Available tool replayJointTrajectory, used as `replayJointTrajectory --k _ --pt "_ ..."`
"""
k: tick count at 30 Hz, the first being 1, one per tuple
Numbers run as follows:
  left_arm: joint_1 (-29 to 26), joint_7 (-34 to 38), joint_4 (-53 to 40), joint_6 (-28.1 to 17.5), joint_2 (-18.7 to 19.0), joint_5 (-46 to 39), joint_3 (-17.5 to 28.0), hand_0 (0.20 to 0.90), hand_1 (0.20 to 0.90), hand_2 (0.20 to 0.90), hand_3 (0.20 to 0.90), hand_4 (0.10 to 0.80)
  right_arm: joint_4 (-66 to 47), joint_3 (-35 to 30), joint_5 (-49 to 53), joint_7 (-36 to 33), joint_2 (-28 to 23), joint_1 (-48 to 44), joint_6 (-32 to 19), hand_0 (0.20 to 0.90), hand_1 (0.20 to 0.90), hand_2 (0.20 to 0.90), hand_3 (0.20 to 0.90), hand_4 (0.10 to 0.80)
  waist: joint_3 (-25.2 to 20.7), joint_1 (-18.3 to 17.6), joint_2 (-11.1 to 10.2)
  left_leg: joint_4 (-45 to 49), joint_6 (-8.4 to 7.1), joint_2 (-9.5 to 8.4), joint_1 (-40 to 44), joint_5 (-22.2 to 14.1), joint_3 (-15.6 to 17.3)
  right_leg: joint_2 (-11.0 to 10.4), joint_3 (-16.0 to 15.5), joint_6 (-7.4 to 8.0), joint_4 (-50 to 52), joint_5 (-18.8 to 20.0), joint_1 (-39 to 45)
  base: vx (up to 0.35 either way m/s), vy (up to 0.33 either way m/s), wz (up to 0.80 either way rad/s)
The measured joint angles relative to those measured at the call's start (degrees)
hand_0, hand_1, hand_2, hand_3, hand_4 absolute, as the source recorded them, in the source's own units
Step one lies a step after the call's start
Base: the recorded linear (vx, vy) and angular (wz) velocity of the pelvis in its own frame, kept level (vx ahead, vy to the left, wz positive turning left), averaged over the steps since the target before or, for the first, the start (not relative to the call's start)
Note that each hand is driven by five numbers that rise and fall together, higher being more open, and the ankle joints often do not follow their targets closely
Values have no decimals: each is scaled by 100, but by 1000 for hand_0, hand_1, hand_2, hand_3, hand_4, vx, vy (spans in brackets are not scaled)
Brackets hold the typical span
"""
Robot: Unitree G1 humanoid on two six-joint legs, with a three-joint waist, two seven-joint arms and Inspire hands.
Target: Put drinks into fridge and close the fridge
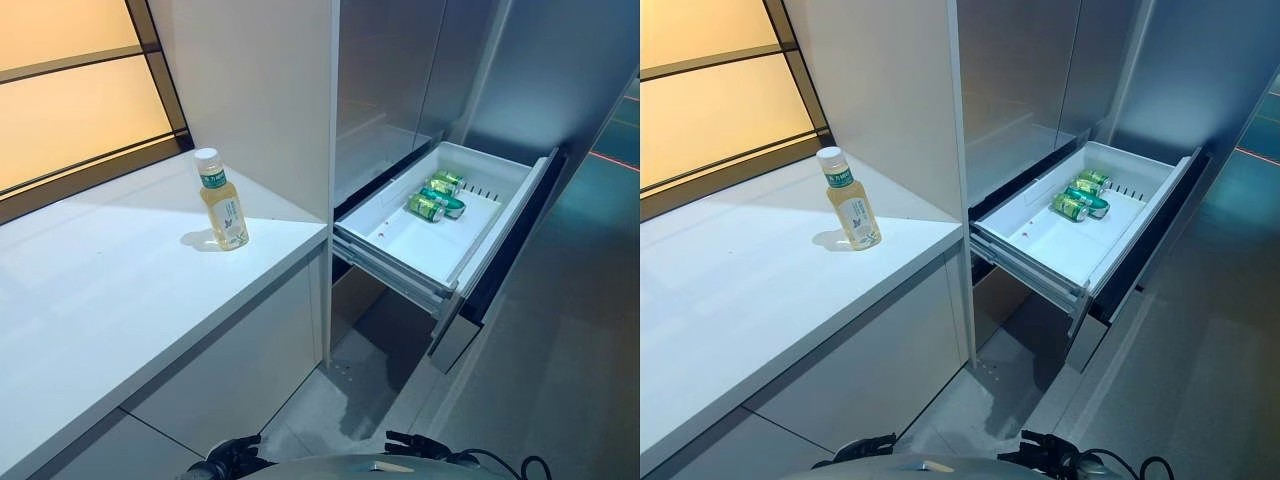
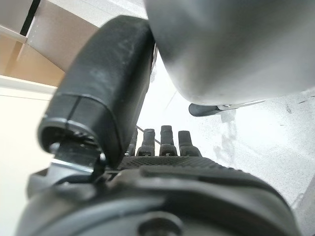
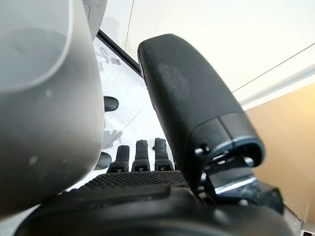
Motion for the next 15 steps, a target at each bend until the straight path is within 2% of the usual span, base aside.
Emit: replayJointTrajectory --k 9,13,15 --pt "16 40 147 -264 -16 -129 55 900 900 900 900 800 3 -34 0 3 1 5 2 900 900 900 900 800 3 0 -5 0 0 0 11 0 3 1 3 0 0 0 2 0 0 0" --pt "36 390 151 -771 -39 -172 61 900 900 900 900 800 3 -28 -3 23 -4 -4 55 900 900 900 900 800 11 10 -17 1 1 0 20 1 3 0 3 0 0 0 3 -8 3 0" --pt "37 196 -172 -886 4 -332 39 900 900 900 900 800 -14 -25 -3 40 -28 -23 126 900 900 900 900 800 48 18 -10 1 3 -1 19 2 2 -1 2 0 0 0 -10 -79 22 1"
